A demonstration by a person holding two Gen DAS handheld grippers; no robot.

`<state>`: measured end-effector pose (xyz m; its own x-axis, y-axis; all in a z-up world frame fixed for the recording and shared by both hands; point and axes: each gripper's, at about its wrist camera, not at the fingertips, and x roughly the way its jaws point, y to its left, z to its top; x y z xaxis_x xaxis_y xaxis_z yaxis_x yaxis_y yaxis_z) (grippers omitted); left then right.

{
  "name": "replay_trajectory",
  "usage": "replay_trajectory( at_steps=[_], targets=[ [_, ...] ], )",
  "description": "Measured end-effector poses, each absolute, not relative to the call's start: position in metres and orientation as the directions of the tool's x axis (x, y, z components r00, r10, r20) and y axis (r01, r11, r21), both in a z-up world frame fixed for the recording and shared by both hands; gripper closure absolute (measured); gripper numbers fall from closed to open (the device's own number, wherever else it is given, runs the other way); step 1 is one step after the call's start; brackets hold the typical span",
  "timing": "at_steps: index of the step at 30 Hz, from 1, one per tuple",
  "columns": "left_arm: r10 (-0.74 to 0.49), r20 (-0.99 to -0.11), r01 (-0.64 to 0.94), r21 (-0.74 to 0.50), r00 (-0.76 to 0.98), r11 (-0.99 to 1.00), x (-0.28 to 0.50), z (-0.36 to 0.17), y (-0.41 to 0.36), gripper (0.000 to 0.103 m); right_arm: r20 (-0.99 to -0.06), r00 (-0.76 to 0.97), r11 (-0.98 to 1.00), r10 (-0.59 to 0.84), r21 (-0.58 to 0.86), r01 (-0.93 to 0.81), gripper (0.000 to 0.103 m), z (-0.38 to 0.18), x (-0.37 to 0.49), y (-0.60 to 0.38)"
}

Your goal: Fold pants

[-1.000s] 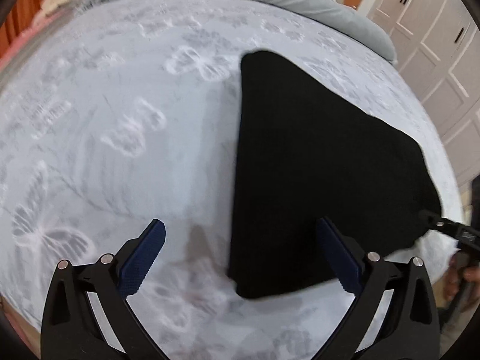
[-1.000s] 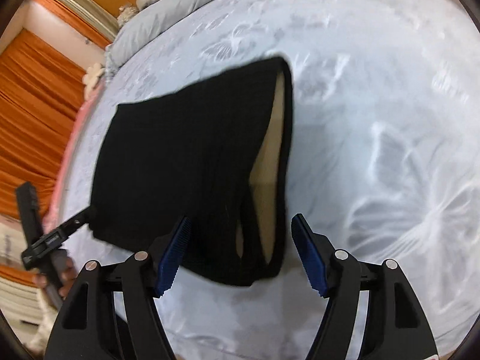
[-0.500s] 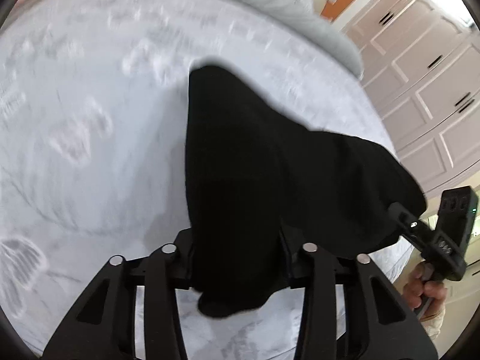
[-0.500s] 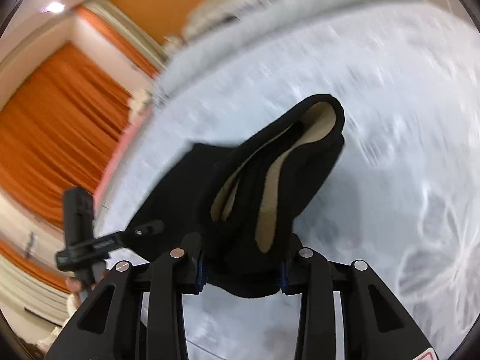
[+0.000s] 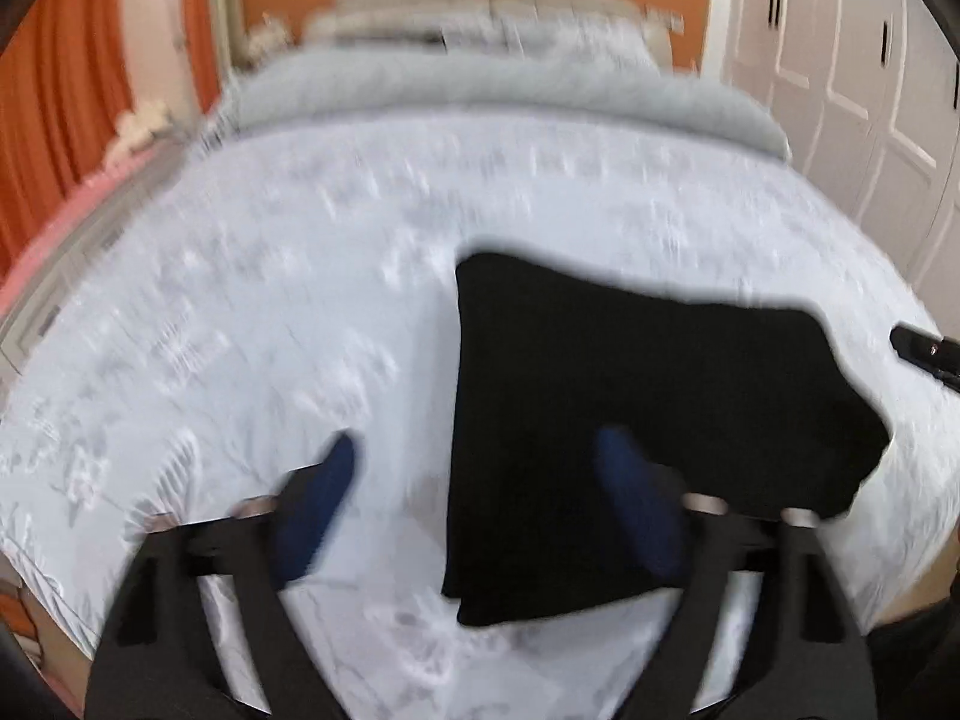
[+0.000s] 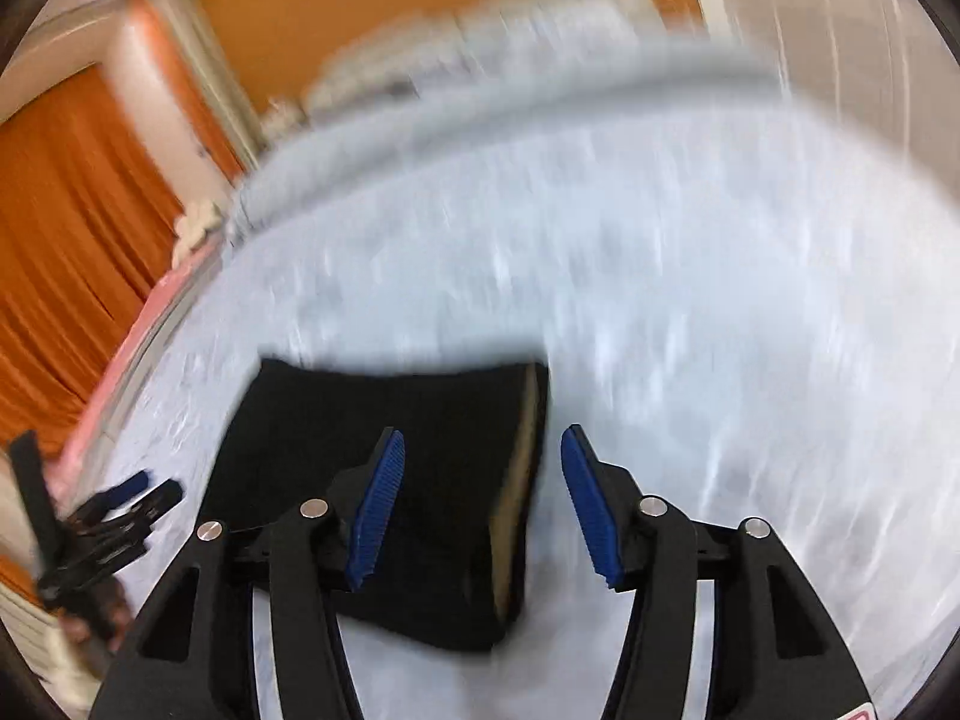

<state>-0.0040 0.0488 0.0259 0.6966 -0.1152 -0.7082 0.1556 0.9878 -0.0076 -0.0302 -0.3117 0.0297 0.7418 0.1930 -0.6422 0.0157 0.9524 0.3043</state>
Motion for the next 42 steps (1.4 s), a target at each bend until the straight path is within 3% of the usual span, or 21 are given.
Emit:
replay_trajectory(
  at_steps=[1, 2, 5, 9, 11, 14, 17, 18, 20, 23, 28, 33, 37, 39, 40, 41, 42],
  targets=[
    [-0.130, -0.695, 0.164, -0.018, 0.708, 0.986, -0.001, 0.033, 0.043, 0.010, -0.631, 0.752, 0.962, 0.189, 0.273, -0.013, 0.087, 0.036, -0.026, -0.302],
    [-0.140, -0.696, 0.172, -0.023, 0.704, 0.985, 0.002, 0.035, 0.039, 0.010, -0.635, 0.747, 0.967, 0.194, 0.252, -0.036, 0.099, 0.039, -0.020, -0.292],
    [-0.160, -0.742, 0.186, -0.049, 0.651, 0.981, 0.021, 0.025, 0.021, 0.011, -0.693, 0.690, 0.973, 0.207, 0.221, -0.069, 0.099, 0.023, 0.013, -0.267],
    [-0.150, -0.836, 0.168, -0.070, 0.528, 0.983, 0.047, -0.009, 0.007, 0.011, -0.856, 0.502, 0.987, 0.128, 0.161, 0.023, 0.103, -0.041, 0.077, -0.259],
    [-0.123, -0.840, 0.152, -0.049, 0.529, 0.987, 0.051, -0.017, 0.006, 0.011, -0.832, 0.532, 0.968, 0.158, 0.237, 0.083, 0.101, -0.039, 0.074, -0.270],
    [-0.115, -0.834, 0.161, -0.032, 0.540, 0.986, 0.049, -0.015, 0.005, 0.011, -0.751, 0.634, 0.972, 0.185, 0.237, -0.003, 0.096, -0.001, 0.047, -0.263],
    [-0.117, -0.837, 0.158, -0.037, 0.535, 0.987, 0.045, -0.016, 0.009, 0.011, -0.829, 0.544, 0.981, 0.127, 0.187, 0.058, 0.100, -0.026, 0.055, -0.267],
    [-0.115, -0.839, 0.158, -0.036, 0.531, 0.987, 0.045, -0.018, 0.009, 0.011, -0.844, 0.516, 0.964, 0.148, 0.239, 0.114, 0.100, -0.041, 0.054, -0.282],
    [-0.103, -0.843, 0.154, -0.024, 0.528, 0.988, 0.043, -0.020, 0.009, 0.011, -0.819, 0.547, 0.954, 0.172, 0.277, 0.113, 0.099, -0.035, 0.049, -0.282],
    [-0.098, -0.842, 0.156, -0.016, 0.530, 0.988, 0.041, -0.020, 0.012, 0.011, -0.770, 0.617, 0.981, 0.163, 0.194, -0.017, 0.097, -0.004, 0.013, -0.268],
    [-0.074, -0.844, 0.163, 0.016, 0.532, 0.986, 0.036, -0.024, 0.010, 0.011, -0.849, 0.516, 0.993, 0.114, 0.100, -0.055, 0.097, -0.035, 0.000, -0.259],
    [-0.058, -0.841, 0.182, 0.048, 0.538, 0.982, 0.024, -0.024, 0.008, 0.011, -0.813, 0.562, 0.989, 0.151, 0.127, -0.081, 0.094, -0.021, -0.024, -0.263],
    [-0.056, -0.849, 0.200, 0.060, 0.526, 0.978, 0.016, -0.027, 0.011, 0.011, -0.846, 0.514, 0.991, 0.137, 0.114, -0.077, 0.093, -0.039, -0.023, -0.265],
    [-0.064, -0.853, 0.206, 0.052, 0.518, 0.977, 0.012, -0.029, 0.014, 0.011, -0.829, 0.532, 0.986, 0.169, 0.148, -0.083, 0.089, -0.029, -0.027, -0.268],
    [-0.091, -0.853, 0.209, 0.022, 0.515, 0.978, 0.009, -0.026, 0.021, 0.011, -0.816, 0.546, 0.981, 0.192, 0.180, -0.075, 0.071, -0.023, -0.030, -0.274],
    [-0.121, -0.854, 0.211, -0.014, 0.507, 0.977, 0.008, -0.023, 0.027, 0.011, -0.805, 0.558, 0.977, 0.203, 0.204, -0.062, 0.043, -0.019, -0.033, -0.280],
    [-0.151, -0.854, 0.210, -0.050, 0.498, 0.976, 0.008, -0.020, 0.033, 0.010, -0.788, 0.582, 0.973, 0.203, 0.230, -0.029, 0.033, -0.015, -0.037, -0.290]
  ],
)
